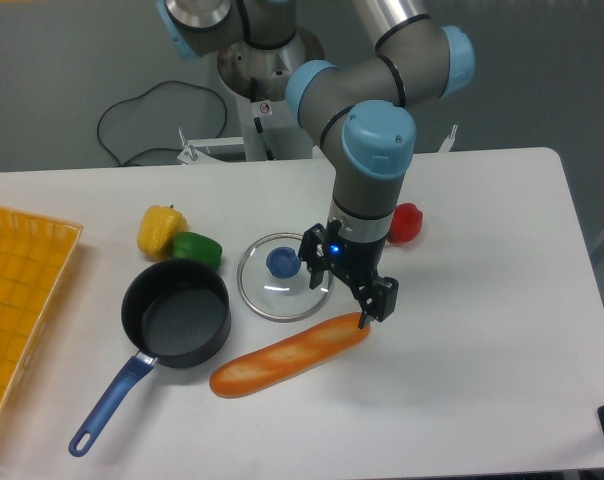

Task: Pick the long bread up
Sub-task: 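Move the gripper over the end of the orange bread loaf, then lower the open gripper onto the end of the bread loaf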

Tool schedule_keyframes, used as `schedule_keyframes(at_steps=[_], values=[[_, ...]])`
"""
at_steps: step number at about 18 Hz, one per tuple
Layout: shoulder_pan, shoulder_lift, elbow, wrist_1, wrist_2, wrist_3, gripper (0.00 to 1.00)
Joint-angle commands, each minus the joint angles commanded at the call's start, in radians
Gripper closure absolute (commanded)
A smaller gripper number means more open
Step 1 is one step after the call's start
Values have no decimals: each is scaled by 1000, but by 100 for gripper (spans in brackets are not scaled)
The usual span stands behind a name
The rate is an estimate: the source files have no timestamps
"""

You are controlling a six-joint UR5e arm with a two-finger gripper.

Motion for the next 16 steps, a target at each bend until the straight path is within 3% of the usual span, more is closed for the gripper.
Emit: schedule_keyframes(at_steps=[9,16], values=[[-6,-43,-20,-6,15,8,0],[-32,-84,-8,-3,156,12,0]])
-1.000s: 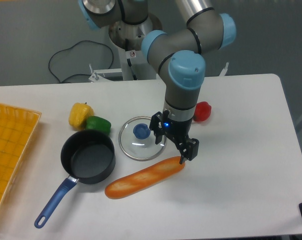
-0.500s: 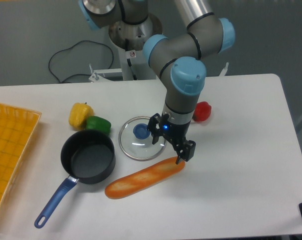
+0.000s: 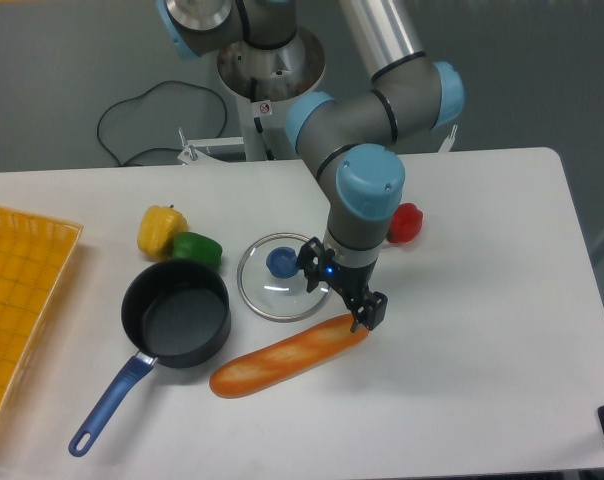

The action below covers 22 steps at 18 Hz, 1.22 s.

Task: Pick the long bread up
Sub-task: 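Lower the open gripper onto the end of the bread loaf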

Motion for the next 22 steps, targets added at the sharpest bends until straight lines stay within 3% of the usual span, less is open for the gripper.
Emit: schedule_keyframes(at_steps=[9,22], values=[[-28,-58,17,23,72,-8,0],[-26,-117,38,25,77,0,0]])
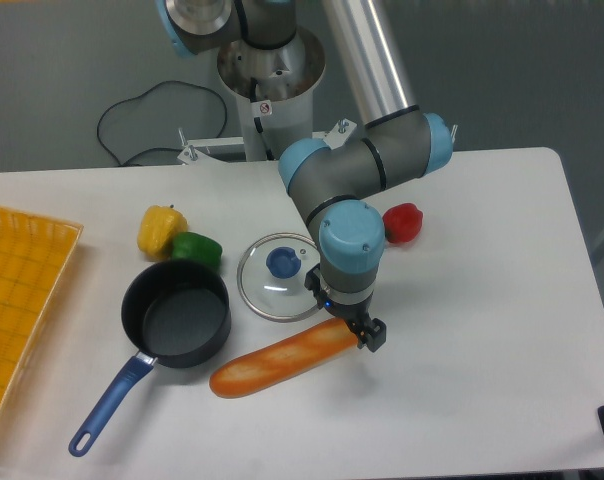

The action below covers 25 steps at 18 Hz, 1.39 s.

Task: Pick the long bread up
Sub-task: 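Lower the open gripper onto the end of the bread loaf, then close the gripper around the end of the bread loaf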

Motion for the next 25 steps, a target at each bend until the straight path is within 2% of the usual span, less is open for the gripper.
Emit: schedule_keyframes(at_steps=[25], values=[[-5,-38,3,8,29,-2,3]])
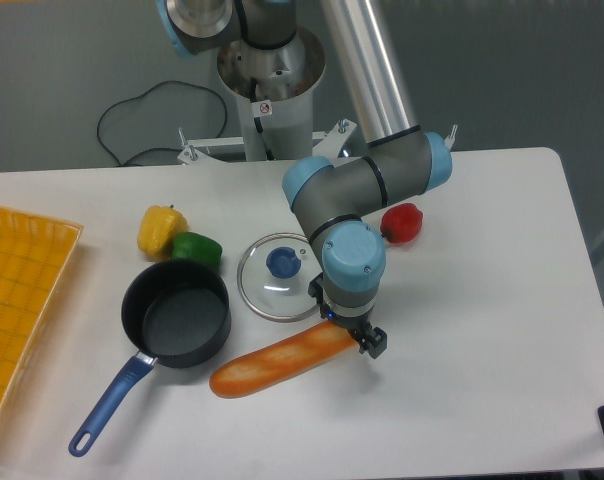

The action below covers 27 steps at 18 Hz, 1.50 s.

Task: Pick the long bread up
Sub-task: 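Close the gripper around the end of the bread loaf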

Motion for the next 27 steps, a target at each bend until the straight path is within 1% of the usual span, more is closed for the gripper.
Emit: schedule_keyframes(at_steps=[3,5,7,13,17,21,27], values=[[0,-6,0,3,0,-2,3],[0,-11,-5,32,0,0,3],[0,-14,-3,40,0,2,3],[0,-9,0,41,0,18,0],[-3,-5,-5,41,3,15,0],[-21,-8,-11,41,54,9,0],[-28,-11,-11,41,57,3,0]])
